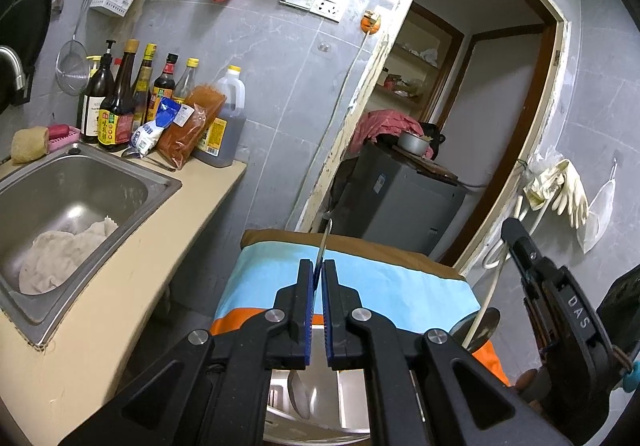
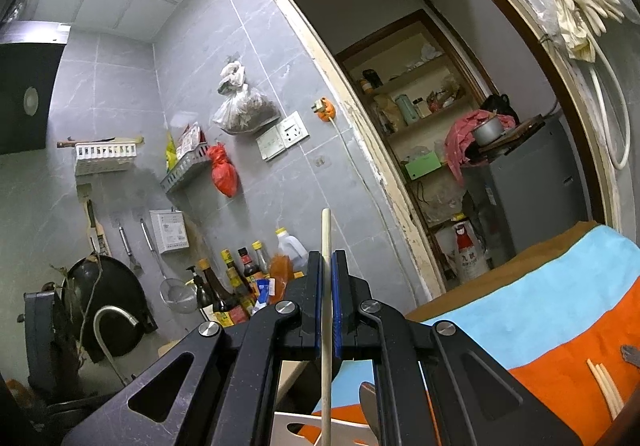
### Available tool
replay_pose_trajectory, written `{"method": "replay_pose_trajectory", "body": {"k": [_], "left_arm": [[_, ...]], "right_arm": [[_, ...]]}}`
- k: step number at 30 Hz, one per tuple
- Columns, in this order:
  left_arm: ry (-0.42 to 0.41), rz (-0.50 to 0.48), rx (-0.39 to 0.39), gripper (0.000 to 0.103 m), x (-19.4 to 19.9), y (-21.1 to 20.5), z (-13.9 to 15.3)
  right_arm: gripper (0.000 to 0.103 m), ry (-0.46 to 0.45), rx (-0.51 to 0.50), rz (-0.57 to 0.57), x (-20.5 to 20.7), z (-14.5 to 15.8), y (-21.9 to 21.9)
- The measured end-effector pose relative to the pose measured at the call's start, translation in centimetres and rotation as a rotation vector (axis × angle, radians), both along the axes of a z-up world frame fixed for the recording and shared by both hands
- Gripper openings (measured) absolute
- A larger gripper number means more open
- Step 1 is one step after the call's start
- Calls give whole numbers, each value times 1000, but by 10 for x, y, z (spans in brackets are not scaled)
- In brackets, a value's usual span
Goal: Organize utensils
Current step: 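Lift the spoon and chopstick and carry both over the white caddy, then open left tool over the caddy while right tool releases the chopstick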
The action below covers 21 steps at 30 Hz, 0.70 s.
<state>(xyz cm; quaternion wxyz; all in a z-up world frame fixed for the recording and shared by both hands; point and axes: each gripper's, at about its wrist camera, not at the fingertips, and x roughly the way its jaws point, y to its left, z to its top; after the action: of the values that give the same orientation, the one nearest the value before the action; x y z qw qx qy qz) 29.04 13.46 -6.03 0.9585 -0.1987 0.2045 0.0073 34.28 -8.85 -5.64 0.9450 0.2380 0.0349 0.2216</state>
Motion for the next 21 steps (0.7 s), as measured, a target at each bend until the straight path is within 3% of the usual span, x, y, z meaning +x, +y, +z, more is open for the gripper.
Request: {"method": "replay_pose_trajectory", "body": {"k": [12, 21], "left_arm": [[14, -7, 26, 4, -7, -8, -3], [16, -11, 27, 5, -11, -10, -2]], "right_arm": [[4, -56, 11, -23, 4, -2, 4], [5, -21, 14, -20, 2, -11, 7]]}}
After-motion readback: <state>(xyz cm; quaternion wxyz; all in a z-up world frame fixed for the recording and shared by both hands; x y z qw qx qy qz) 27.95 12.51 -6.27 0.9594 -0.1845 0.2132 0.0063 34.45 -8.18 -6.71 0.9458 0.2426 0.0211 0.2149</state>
